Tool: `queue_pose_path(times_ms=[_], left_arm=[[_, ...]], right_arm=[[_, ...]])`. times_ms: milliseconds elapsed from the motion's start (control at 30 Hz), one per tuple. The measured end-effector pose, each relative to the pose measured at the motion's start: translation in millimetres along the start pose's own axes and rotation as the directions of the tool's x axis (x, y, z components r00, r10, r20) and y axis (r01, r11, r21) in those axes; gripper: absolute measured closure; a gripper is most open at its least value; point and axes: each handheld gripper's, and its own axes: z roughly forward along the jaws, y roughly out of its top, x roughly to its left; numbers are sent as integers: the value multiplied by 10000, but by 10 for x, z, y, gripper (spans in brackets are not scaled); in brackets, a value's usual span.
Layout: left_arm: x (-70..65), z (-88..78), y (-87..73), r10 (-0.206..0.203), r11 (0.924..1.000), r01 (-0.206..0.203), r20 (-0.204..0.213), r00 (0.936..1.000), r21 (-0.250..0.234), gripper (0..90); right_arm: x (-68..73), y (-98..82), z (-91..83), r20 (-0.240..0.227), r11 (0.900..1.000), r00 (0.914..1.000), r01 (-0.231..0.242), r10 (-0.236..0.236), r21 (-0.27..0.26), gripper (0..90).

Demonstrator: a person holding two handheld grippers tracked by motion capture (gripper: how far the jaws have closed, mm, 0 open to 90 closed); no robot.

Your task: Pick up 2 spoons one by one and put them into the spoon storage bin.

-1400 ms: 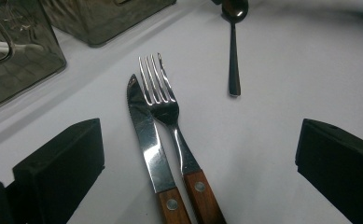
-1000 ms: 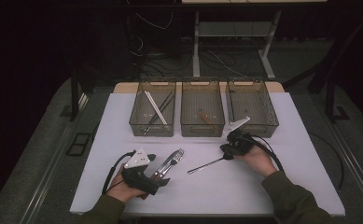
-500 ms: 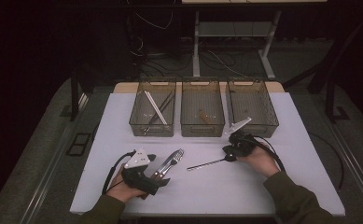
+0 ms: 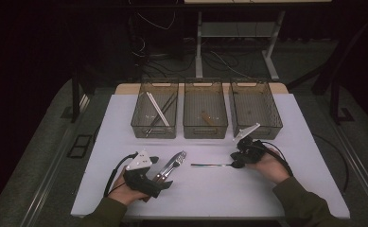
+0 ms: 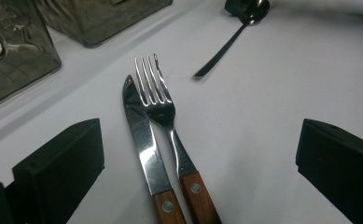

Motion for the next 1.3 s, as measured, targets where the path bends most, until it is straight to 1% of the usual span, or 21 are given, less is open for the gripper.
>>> queue_pose_path(times_ms=[100,167,200,267,300,333,400,433,500,533,600,667,700,733,767,800,867,933,1000,1067,1300], left_arm=[[5,-4,-2,-23,10000,23,-13,10000,-14,0],[12,-10,-2,12,10000,-12,7,10000,20,0],[20,-9,-4,43,10000,-43,28,10000,13,0],[36,-3,-6,15,10000,-15,68,10000,-18,0],[48,-2,-5,24,10000,-24,97,10000,-14,0],[56,3,-6,-32,10000,33,120,9999,-45,0],[87,8,-5,-4,10000,5,168,9999,-55,0],[102,14,-6,-49,9999,51,173,9998,-116,0],[135,13,-2,-40,10000,40,188,9998,-31,0],[143,20,-3,-89,9999,92,208,9997,-103,0],[171,20,0,-37,9999,39,220,9998,-97,0],[178,21,-2,-122,9999,124,198,9997,-119,0],[173,20,-2,-131,9999,134,216,9997,-104,0],[157,17,-4,-179,9998,180,176,9997,-68,0],[149,17,-3,-96,9999,97,166,9998,-75,0],[133,13,-5,-158,9998,159,184,9997,-73,0],[125,6,-9,-73,10000,74,196,9998,-24,0],[113,13,-14,-160,9999,161,203,9997,-29,0],[108,19,-14,-117,9999,116,238,9996,28,0],[100,24,-14,-50,9999,48,231,9997,90,0],[83,29,-16,-2,9998,-3,270,9996,186,0]], right_arm=[[-11,-8,-26,-12,9999,10000,-18,18,-106,869],[-22,-13,-70,-143,9992,9999,-76,71,-396,810],[-26,-19,-97,-213,9983,9998,-58,46,-572,798],[-35,-42,-155,-272,9973,9996,-138,119,-722,756],[-42,-64,-185,-289,9961,9994,-217,193,-850,732],[-50,-89,-212,-381,9948,9988,-328,293,-960,718],[-71,-154,-260,-564,9921,9973,-527,465,-1137,674],[-82,-190,-281,-658,9907,9962,-653,577,-1193,661],[-105,-266,-318,-792,9881,9944,-796,696,-1313,625],[-115,-303,-337,-827,9864,9935,-886,776,-1383,601],[-136,-370,-370,-966,9815,9905,-1123,981,-1549,562],[-153,-427,-388,-1128,9764,9863,-1384,1207,-1657,535],[-162,-450,-384,-1179,9751,9852,-1432,1242,-1692,527],[-164,-463,-375,-1188,9751,9843,-1488,1302,-1645,524],[-169,-466,-362,-1227,9759,9836,-1505,1319,-1580,517],[-174,-463,-343,-1290,9753,9825,-1542,1344,-1581,515],[-168,-447,-311,-1420,9758,9808,-1553,1338,-1536,512],[-152,-434,-278,-1459,9789,9811,-1479,1271,-1413,509],[-148,-431,-247,-1427,9820,9826,-1374,1187,-1296,510],[-148,-431,-227,-1490,9827,9815,-1389,1202,-1223,510],[-135,-428,-184,-1396,9866,9841,-1252,1101,-1048,548]])
